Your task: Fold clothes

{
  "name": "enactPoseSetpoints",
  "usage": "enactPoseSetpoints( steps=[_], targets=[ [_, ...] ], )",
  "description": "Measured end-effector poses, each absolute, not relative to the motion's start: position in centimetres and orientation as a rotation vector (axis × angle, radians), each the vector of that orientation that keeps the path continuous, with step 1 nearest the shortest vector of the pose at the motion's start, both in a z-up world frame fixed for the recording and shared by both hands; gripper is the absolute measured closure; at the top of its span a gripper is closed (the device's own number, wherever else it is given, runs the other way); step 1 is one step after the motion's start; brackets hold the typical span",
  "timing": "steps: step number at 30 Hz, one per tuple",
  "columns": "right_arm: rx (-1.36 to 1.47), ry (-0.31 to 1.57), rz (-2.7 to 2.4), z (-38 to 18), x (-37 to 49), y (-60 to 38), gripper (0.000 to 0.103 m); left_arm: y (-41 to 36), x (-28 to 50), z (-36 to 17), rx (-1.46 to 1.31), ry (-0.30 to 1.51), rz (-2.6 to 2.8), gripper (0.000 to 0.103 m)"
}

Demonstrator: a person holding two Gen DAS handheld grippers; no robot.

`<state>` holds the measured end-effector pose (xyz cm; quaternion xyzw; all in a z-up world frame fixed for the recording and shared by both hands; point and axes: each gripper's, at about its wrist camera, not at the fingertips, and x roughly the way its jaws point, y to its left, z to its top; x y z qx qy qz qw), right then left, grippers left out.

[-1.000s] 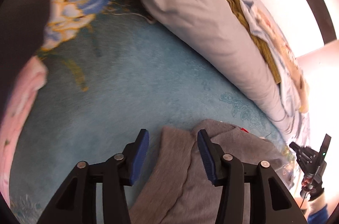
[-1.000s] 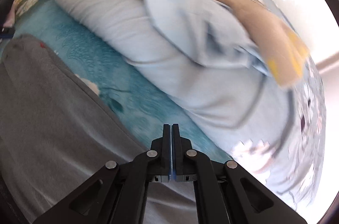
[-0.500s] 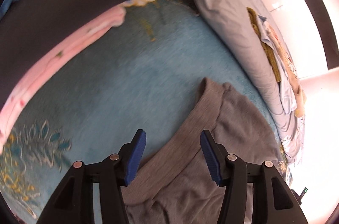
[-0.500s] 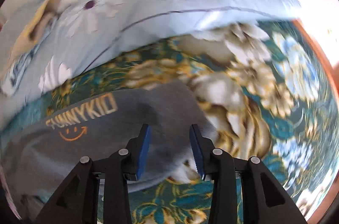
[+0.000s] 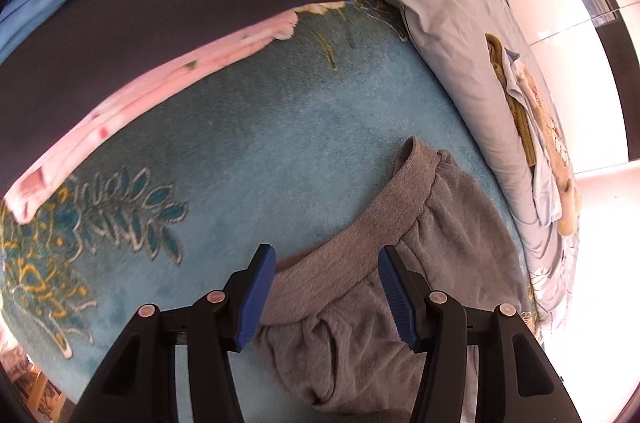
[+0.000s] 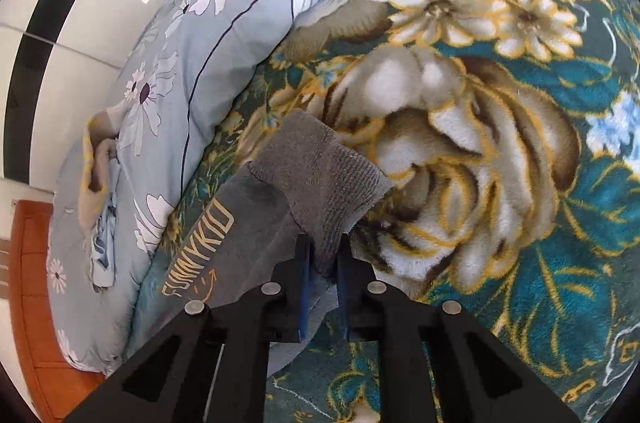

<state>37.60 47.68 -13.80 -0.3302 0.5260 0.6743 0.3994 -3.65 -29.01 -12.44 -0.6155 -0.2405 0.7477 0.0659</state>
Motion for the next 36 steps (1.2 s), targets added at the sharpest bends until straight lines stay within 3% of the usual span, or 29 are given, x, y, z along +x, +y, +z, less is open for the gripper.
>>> enactPoseSetpoints(
  steps=[4,6,8,9,13,17,19,23,25,30,36],
  targets=[
    [-0.841,1.289,1.682,-14.3,34.8,47.9,0.093,-29.7,-2.3,-12.9,-1.869,-0.742,2.241,0.043],
    [-0.853,1.302,1.686,-14.7,33.6,47.3,0.088,-29.9,-1.7,-13.7,-1.885,-0.755,2.221,0.043],
    [-0.836,1.292,1.723,-14.0,33.5,46.8,0.061,-30.1,-1.0,-14.6,-1.903,-0.770,2.194,0.043],
    [-0.831,1.291,1.745,-13.5,34.5,46.2,0.058,-30.1,-0.8,-15.1,-1.912,-0.776,2.179,0.042],
    [-0.860,1.280,1.861,-10.5,39.0,44.0,0.058,-29.4,-0.5,-17.8,-1.997,-0.717,1.994,0.042],
    [-0.957,1.193,1.898,-8.9,47.0,39.7,0.057,-27.9,-1.1,-17.6,-2.060,-0.366,1.991,0.042],
    [-0.977,1.156,1.860,-8.7,51.6,38.2,0.057,-27.0,-2.2,-17.1,-2.072,-0.355,1.931,0.042],
    [-0.894,1.261,1.748,-9.2,58.4,35.0,0.057,-24.1,-4.0,-15.2,-2.060,-0.247,1.892,0.040],
    [-0.838,1.357,1.707,-10.2,61.1,33.0,0.057,-22.8,-4.4,-15.4,-2.115,-0.251,1.845,0.032],
    [-0.782,1.590,1.665,-13.8,64.0,28.5,0.057,-22.4,-3.8,-18.2,-2.244,-0.414,1.892,0.031],
    [-0.816,1.695,1.704,-17.3,59.5,25.7,0.057,-25.3,-1.1,-21.1,-2.228,-0.883,1.921,0.031]
  ],
)
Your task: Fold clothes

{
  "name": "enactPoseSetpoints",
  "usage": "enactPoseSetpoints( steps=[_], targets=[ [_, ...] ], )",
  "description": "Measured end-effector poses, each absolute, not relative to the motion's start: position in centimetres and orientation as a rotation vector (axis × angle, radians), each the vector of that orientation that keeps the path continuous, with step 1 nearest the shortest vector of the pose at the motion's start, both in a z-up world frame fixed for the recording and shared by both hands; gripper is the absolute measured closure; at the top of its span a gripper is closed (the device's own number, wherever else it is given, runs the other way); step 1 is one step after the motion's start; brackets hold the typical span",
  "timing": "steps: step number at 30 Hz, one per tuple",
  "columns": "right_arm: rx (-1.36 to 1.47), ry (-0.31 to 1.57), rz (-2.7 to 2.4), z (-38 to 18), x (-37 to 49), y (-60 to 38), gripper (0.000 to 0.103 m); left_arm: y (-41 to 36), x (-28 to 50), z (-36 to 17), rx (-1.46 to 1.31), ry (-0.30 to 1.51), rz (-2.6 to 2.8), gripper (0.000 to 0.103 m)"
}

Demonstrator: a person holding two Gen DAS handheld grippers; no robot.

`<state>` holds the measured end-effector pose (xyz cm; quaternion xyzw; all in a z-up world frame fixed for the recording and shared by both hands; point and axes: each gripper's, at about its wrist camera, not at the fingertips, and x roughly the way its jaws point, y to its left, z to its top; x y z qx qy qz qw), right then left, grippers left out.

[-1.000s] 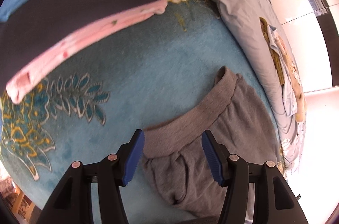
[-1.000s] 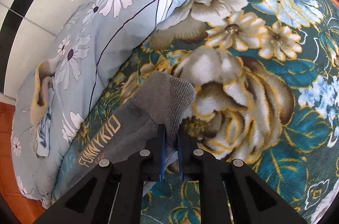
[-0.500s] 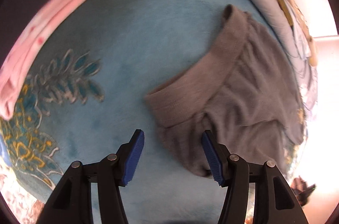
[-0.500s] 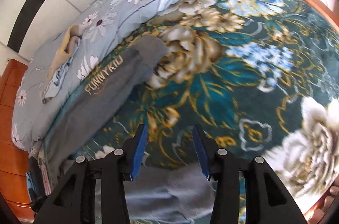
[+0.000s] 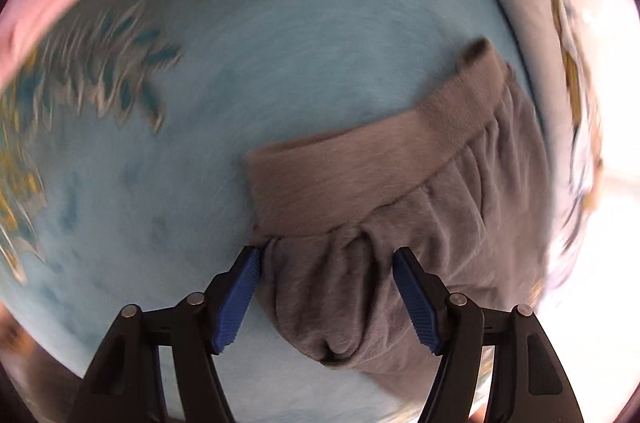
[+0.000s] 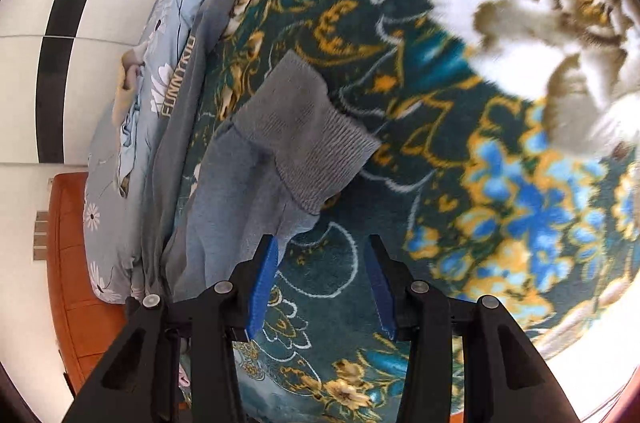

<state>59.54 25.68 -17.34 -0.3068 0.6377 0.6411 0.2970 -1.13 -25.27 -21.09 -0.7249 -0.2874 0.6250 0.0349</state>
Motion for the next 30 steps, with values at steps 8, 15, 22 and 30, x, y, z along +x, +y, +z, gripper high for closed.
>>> enactPoseSetpoints(
  steps=[8,15,22,30],
  targets=[
    [-0.680,1.734,1.655,-18.4,56.4,27.1,0.056,-25.2,-0.2,-22.0,-2.166,-1.091,1.955,0.034],
    [-0.620,1.747,1.675,-16.7,56.1,28.4,0.094,-24.5,0.0,-19.8,-2.024,-1.228,2.031,0.091],
    [-0.558,1.602,1.821,-11.5,58.2,30.1,0.096,-23.3,3.1,-16.2,-1.955,-1.272,2.198,0.092],
    [-0.601,1.650,1.696,-15.0,61.0,30.1,0.095,-24.4,2.2,-17.5,-2.050,-1.348,2.120,0.092]
  ],
)
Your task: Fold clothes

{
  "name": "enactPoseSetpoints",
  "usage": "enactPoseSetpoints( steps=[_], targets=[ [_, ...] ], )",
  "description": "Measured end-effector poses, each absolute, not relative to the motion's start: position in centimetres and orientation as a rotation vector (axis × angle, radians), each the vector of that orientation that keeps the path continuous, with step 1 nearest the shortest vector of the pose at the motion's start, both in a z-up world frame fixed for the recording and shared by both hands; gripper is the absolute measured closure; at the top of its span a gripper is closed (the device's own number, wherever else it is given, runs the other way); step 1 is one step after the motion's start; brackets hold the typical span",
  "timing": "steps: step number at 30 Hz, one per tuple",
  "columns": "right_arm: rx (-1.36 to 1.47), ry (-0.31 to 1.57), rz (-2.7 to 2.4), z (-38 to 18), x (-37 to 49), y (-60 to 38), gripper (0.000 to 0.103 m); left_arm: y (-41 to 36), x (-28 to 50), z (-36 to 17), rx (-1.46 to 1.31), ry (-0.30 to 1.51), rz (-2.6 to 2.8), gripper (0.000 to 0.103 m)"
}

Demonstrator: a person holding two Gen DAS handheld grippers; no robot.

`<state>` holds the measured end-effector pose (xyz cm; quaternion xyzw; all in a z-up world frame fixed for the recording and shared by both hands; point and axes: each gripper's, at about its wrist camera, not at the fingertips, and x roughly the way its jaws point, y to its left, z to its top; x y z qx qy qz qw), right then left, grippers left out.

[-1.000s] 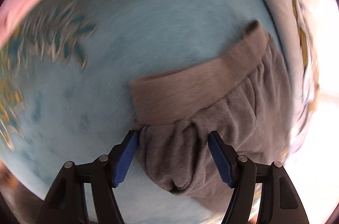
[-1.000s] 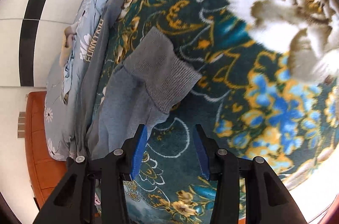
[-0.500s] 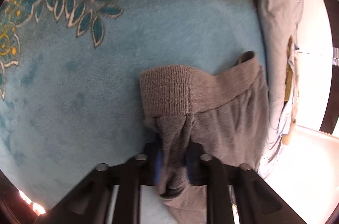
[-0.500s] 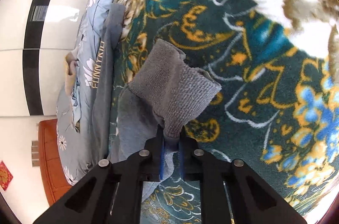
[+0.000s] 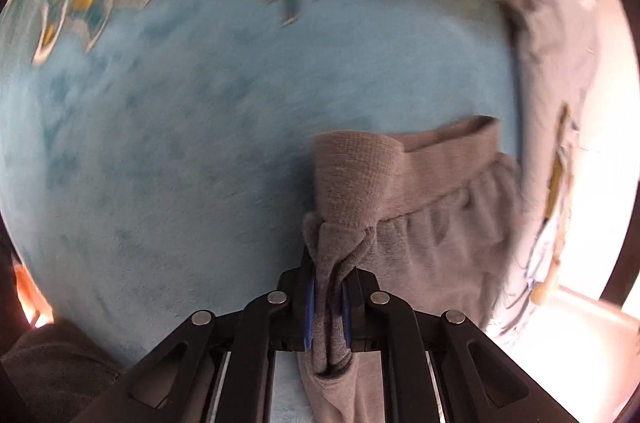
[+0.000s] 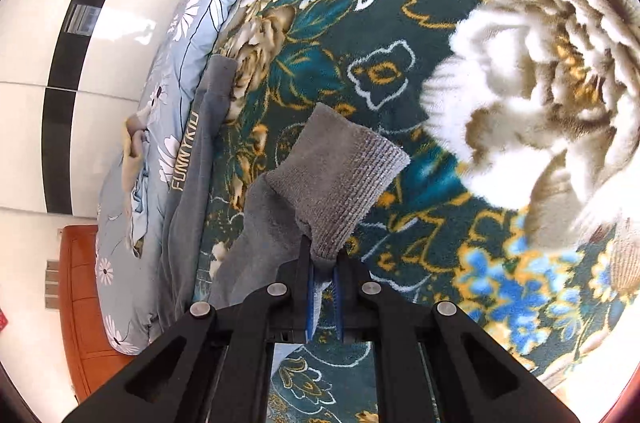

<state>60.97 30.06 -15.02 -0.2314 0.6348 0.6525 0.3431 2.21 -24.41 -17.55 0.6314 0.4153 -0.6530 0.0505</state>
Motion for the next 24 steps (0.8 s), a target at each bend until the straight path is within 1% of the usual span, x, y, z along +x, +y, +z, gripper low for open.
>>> enactPoseSetpoints(
  steps=[1,4,7,11,15,21,24],
  targets=[
    [-0.589,1.653,1.715,-14.8,60.9,30.2,0.095,-23.8,1.9,-16.8,1.904,1.256,-2.042,0.092],
    [-0.556,1.646,1.781,-13.2,60.1,31.0,0.095,-22.8,1.7,-15.5,1.842,1.331,-2.134,0.092],
    [-0.541,1.630,1.842,-11.5,58.6,32.1,0.095,-22.1,2.1,-14.6,1.782,1.366,-2.194,0.092],
    [-0.493,1.651,1.883,-9.7,56.2,34.3,0.095,-22.2,2.0,-13.0,1.824,1.396,-2.187,0.092],
    [-0.499,1.620,1.909,-8.4,52.3,37.2,0.095,-22.5,1.0,-11.4,1.864,1.432,-2.172,0.092],
    [-0.504,1.606,1.933,-7.2,45.2,42.6,0.095,-20.0,-3.7,-11.0,1.967,1.467,-2.124,0.092],
    [-0.556,1.562,1.933,-6.9,41.3,45.8,0.095,-18.0,-6.7,-11.3,1.995,1.460,-2.120,0.092]
  ],
)
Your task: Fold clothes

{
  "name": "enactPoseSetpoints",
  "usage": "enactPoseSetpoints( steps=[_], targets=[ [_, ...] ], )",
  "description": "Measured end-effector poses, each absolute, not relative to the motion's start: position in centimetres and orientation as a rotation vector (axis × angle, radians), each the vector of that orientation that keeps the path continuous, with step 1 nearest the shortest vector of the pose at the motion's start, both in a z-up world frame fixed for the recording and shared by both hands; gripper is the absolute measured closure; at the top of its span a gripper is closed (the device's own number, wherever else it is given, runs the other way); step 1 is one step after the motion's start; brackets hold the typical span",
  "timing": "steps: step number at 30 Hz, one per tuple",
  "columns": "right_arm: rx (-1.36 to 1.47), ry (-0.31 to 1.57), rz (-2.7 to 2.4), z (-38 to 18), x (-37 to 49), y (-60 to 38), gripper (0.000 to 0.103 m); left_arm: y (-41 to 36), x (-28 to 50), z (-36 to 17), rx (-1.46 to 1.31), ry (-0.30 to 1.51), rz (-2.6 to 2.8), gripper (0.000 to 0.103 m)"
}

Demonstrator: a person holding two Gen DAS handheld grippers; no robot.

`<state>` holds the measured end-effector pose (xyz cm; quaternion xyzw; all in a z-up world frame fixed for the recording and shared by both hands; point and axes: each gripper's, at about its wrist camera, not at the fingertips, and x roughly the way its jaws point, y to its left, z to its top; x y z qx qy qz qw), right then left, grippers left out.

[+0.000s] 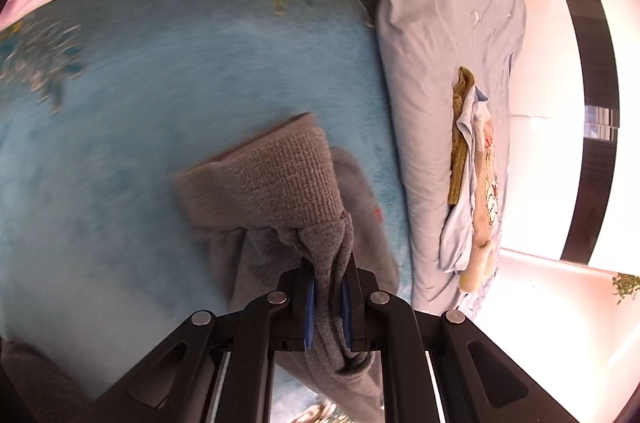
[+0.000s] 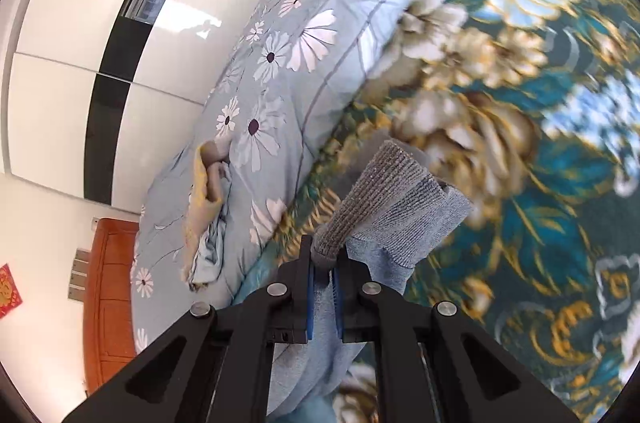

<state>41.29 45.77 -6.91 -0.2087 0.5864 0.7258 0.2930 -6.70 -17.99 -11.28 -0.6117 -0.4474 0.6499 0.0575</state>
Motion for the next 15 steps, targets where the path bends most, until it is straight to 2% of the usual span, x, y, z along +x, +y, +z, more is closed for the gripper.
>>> enactPoseSetpoints(
  steps=[11,12,13,14,15],
  targets=[
    [-0.778,1.479,1.739,-11.6,31.8,51.9,0.095,-13.2,-12.7,-14.5,-1.870,-1.206,1.979,0.088],
    [-0.794,1.471,1.728,-12.1,31.4,52.0,0.095,-13.1,-12.8,-14.9,-1.869,-1.203,1.972,0.083],
    [-0.803,1.467,1.719,-12.6,31.3,52.0,0.095,-13.0,-12.9,-14.9,-1.849,-1.205,1.964,0.072],
    [-0.810,1.464,1.712,-13.0,31.2,52.0,0.095,-13.0,-13.0,-14.9,-1.824,-1.210,1.954,0.066],
    [-0.815,1.464,1.708,-13.3,31.2,52.0,0.094,-12.9,-13.0,-14.8,-1.800,-1.213,1.945,0.052]
  ],
)
